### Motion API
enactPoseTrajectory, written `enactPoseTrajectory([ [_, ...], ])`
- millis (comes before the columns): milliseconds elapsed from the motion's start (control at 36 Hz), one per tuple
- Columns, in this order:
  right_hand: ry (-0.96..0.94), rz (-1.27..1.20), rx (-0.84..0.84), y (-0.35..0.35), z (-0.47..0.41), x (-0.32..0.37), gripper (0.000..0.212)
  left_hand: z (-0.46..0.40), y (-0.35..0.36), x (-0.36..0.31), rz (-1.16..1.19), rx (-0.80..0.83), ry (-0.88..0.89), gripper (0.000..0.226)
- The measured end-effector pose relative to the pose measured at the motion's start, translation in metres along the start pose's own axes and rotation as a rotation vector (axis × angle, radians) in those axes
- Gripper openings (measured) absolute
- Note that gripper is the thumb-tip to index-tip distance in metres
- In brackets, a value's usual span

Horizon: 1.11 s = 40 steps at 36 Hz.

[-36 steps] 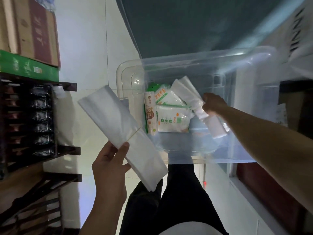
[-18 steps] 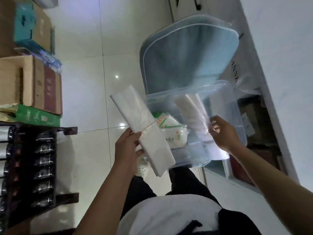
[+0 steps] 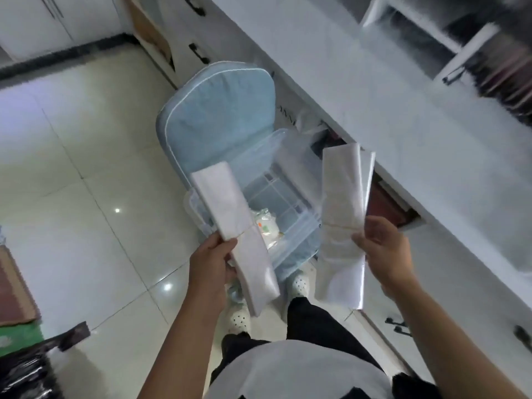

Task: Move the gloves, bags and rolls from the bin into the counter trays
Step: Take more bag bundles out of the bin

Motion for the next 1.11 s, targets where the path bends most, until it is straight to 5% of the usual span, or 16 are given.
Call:
enactPoseTrajectory([
  [167, 0.000, -0.129, -0.106, -0.059, 0.037, -0.011, 0.032, 0.018, 0.052, 0.005, -0.106, 0.242, 0.009, 0.025],
  [667, 0.098, -0.553, -0.580, -0.313, 0.109, -0.152, 0.034, 0.133, 0.279, 0.092, -0.252, 0.605, 0.064, 0.053],
  [944, 0.081, -0.768, -0.491, -0.431, 0.095, -0.200, 0.027, 0.179, 0.365, 0.147, -0.332, 0.739, 0.112, 0.054],
  [1111, 0.153, -0.854, -0.413, -0.464, 0.068, -0.196, 0.023, 0.167, 0.399, 0.143, -0.338, 0.678, 0.189, 0.046],
])
Point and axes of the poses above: each hand's wrist, its own z-axis away from the middle knuckle, its own y-axis out of the palm, x = y × z, the point moved 1 cm from there along -z, towards the middle knuckle, and after that the axes turned 13 degrees about y, right-handed, at the moved point
